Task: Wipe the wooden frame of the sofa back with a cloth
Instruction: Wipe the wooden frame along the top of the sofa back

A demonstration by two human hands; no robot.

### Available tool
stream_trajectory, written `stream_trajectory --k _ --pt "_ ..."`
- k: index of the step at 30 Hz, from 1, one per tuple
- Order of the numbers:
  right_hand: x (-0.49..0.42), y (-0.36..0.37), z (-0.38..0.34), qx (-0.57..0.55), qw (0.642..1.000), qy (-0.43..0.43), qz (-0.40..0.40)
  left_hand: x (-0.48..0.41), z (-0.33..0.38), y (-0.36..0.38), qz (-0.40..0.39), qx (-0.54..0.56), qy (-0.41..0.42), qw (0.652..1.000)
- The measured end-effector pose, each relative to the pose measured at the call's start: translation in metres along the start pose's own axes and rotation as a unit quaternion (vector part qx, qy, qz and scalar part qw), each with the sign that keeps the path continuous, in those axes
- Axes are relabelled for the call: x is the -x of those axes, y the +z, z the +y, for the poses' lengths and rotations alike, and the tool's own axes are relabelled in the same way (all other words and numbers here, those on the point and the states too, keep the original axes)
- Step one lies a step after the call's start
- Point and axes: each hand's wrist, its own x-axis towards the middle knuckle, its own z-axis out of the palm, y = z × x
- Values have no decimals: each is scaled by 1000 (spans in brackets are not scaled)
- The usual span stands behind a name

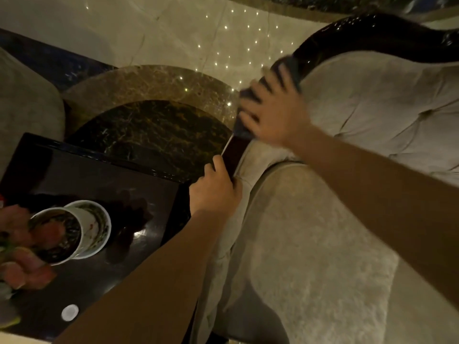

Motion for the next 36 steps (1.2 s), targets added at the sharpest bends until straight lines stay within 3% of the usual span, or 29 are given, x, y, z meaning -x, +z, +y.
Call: stream_trajectory --k 3,5,7,9,12,15,18,22,24,25,28,30,33,36 --pt "-23 -4 62 12 987 159 36 1 4 -2 14 -8 -5 1000" --pt "-24 -8 45 -8 973 227 48 1 6 -5 5 -21 -10 1000" --pt "-14 -8 -4 -9 978 209 19 1 7 -6 0 -29 -10 1000" --pt "11 2 -40 -41 995 95 -9 2 8 -7 -1 -20 -2 1000" --pt "21 5 -12 -57 998 -21 -12 -1 5 -2 3 -3 -1 1000" --pt "5 -5 67 -45 994 94 12 -2 2 0 -17 2 -6 1000" --pt "-4 -9 78 -76 972 217 42 -7 3 -2 -34 32 -28 999" --pt "1 -6 57 -104 980 165 45 -52 37 -17 -33 66 -35 997" --pt "2 -9 83 -81 988 129 32 -91 67 -30 -27 60 -6 998" --pt "0 -10 101 -82 984 154 39 -110 83 -36 -22 64 15 998" --pt "6 -10 160 -135 929 341 51 -156 132 -53 2 85 80 993" --pt "15 -8 175 -148 907 391 59 -179 165 -61 37 67 111 991" --pt "36 0 189 -110 941 312 67 -199 223 -69 126 -13 191 973" --pt "64 -3 231 -33 968 250 17 -210 279 -71 139 -102 282 944"
